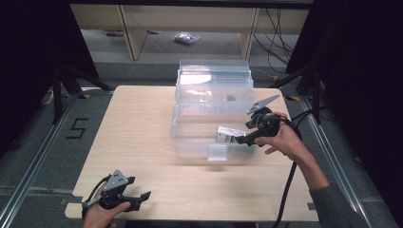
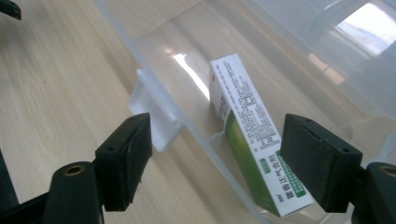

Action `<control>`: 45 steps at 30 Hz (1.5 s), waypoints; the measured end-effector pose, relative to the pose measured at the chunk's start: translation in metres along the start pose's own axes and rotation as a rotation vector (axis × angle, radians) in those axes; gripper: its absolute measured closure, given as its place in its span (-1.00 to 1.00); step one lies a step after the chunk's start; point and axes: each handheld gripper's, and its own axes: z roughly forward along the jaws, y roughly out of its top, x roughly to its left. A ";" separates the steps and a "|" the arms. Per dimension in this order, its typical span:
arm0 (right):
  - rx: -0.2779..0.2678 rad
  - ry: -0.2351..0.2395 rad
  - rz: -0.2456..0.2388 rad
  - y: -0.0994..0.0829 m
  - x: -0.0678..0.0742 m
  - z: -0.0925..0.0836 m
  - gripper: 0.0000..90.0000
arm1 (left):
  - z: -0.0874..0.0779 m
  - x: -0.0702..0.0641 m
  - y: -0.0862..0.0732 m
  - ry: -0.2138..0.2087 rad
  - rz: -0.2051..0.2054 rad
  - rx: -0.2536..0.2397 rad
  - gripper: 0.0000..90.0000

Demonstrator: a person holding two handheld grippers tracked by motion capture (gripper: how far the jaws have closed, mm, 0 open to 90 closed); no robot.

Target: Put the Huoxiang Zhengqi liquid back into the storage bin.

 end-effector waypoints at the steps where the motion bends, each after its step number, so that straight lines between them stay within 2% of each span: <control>1: 0.012 0.006 -0.002 -0.003 0.002 0.001 -0.42 | 0.000 0.000 0.000 0.006 -0.004 -0.001 -0.65; 4: -0.014 0.003 -0.001 -0.006 0.005 0.003 -0.44 | 0.000 0.000 0.000 0.006 -0.005 -0.003 -0.65; 5: -0.008 0.004 0.031 -0.008 0.009 0.001 -0.46 | 0.000 0.000 0.000 0.004 -0.001 -0.002 -0.65; 8: -0.010 -0.002 0.036 -0.009 0.012 0.000 -0.49 | -0.001 0.001 0.000 0.002 0.013 0.011 -0.65; 9: -0.020 -0.016 0.063 -0.010 0.016 0.001 -0.52 | 0.000 0.001 0.000 0.002 0.001 0.005 -0.65; 10: -0.020 -0.016 0.063 -0.010 0.016 0.001 -0.52 | 0.000 0.001 0.000 0.002 0.001 0.005 -0.65; 11: -0.039 -0.012 0.027 -0.013 0.017 0.003 -0.53 | 0.000 0.000 0.000 0.004 -0.003 -0.004 -0.65; 15: -0.061 -0.020 0.047 -0.016 0.024 0.002 -0.57 | -0.001 0.000 0.000 0.003 -0.005 -0.003 -0.65; 17: -0.075 -0.025 0.031 -0.017 0.025 0.004 -0.57 | -0.001 0.000 0.000 0.003 -0.005 -0.004 -0.65; 18: -0.083 -0.020 0.050 -0.019 0.028 0.004 -0.57 | -0.001 0.000 0.000 0.004 -0.007 -0.003 -0.65; 19: -0.095 -0.027 0.028 -0.020 0.029 0.006 -0.57 | 0.000 0.000 0.000 0.002 -0.009 -0.006 -0.65; 20: -0.100 -0.019 0.058 -0.022 0.032 0.006 -0.57 | -0.001 0.000 0.001 -0.005 -0.006 0.000 -0.65; 21: -0.088 -0.022 0.056 -0.024 0.034 0.006 -0.57 | -0.001 0.000 0.001 -0.003 -0.004 -0.001 -0.65; 23: -0.111 -0.026 0.037 -0.028 0.035 0.008 -0.57 | -0.001 0.000 0.001 -0.003 -0.007 -0.003 -0.65; 26: -0.109 -0.015 0.044 -0.031 0.036 0.009 -0.57 | -0.001 0.000 0.001 -0.003 -0.008 0.000 -0.65; 27: -0.098 -0.022 0.059 -0.033 0.038 0.009 -0.57 | -0.001 0.000 0.001 -0.002 -0.008 -0.002 -0.65; 29: -0.108 -0.031 0.042 -0.036 0.038 0.010 -0.57 | -0.001 0.000 0.001 -0.002 -0.009 -0.001 -0.65; 30: -0.130 -0.035 0.052 -0.038 0.039 0.013 -0.57 | -0.001 0.000 0.001 -0.002 -0.009 -0.001 -0.65; 31: -0.107 -0.024 0.055 -0.038 0.041 0.012 -0.57 | -0.001 0.000 0.001 0.000 -0.010 -0.005 -0.65; 34: -0.117 -0.028 0.045 -0.041 0.042 0.013 -0.56 | -0.001 0.000 0.001 0.003 -0.013 -0.011 -0.65; 35: -0.107 -0.022 0.072 -0.042 0.045 0.013 -0.56 | -0.001 0.000 0.001 -0.002 -0.011 -0.005 -0.65; 36: -0.107 -0.022 0.072 -0.042 0.045 0.013 -0.56 | -0.001 0.000 0.001 -0.002 -0.011 -0.005 -0.65; 37: -0.125 -0.027 0.061 -0.043 0.045 0.015 -0.57 | -0.002 0.000 0.001 -0.001 -0.009 -0.003 -0.65; 38: -0.115 -0.027 0.066 -0.044 0.045 0.014 -0.57 | -0.002 0.001 0.001 0.000 -0.001 0.003 -0.65; 40: -0.117 -0.026 0.052 -0.046 0.046 0.015 -0.56 | -0.002 0.000 0.001 -0.002 -0.011 -0.008 -0.65; 41: -0.122 -0.018 0.080 -0.048 0.049 0.016 -0.56 | -0.002 0.000 0.001 0.000 -0.013 -0.007 -0.65; 43: -0.138 -0.007 0.059 -0.052 0.050 0.018 -0.56 | -0.002 0.001 0.001 0.001 -0.014 -0.003 -0.65; 45: -0.141 -0.015 0.072 -0.057 0.053 0.019 -0.57 | -0.001 0.000 0.001 -0.001 -0.016 -0.008 -0.65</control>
